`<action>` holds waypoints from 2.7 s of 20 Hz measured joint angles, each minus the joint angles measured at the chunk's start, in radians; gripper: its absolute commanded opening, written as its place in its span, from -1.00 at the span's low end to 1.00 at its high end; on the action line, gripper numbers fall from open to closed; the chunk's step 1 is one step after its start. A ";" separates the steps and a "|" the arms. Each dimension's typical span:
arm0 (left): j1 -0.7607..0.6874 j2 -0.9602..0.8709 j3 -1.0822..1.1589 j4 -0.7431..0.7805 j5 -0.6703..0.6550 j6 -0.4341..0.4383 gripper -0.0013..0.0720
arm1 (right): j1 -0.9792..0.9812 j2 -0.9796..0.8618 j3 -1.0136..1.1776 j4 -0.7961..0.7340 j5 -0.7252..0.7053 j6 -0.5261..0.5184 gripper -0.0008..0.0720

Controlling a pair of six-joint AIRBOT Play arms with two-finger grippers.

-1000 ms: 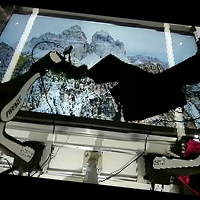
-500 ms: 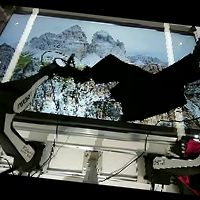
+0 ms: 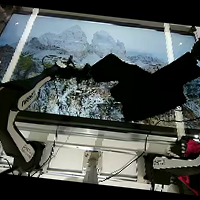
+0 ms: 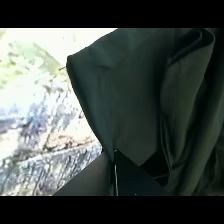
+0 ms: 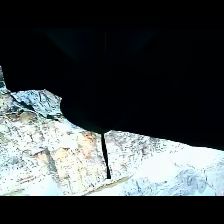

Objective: Fold the clothes and pants, and hang the long-sleeved shirts on hangers.

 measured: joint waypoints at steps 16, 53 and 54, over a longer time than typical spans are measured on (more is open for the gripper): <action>0.369 0.497 0.000 0.310 -0.023 0.138 -0.96 | 0.000 0.173 0.011 -0.094 0.072 0.060 -0.93; 0.297 0.369 -0.004 0.491 0.424 0.164 -0.95 | -0.062 -0.169 0.034 -0.174 -0.321 0.492 -0.75; 0.299 0.385 -0.004 0.494 0.380 0.168 -0.95 | -0.076 -0.169 0.046 -0.174 -0.283 0.441 -0.92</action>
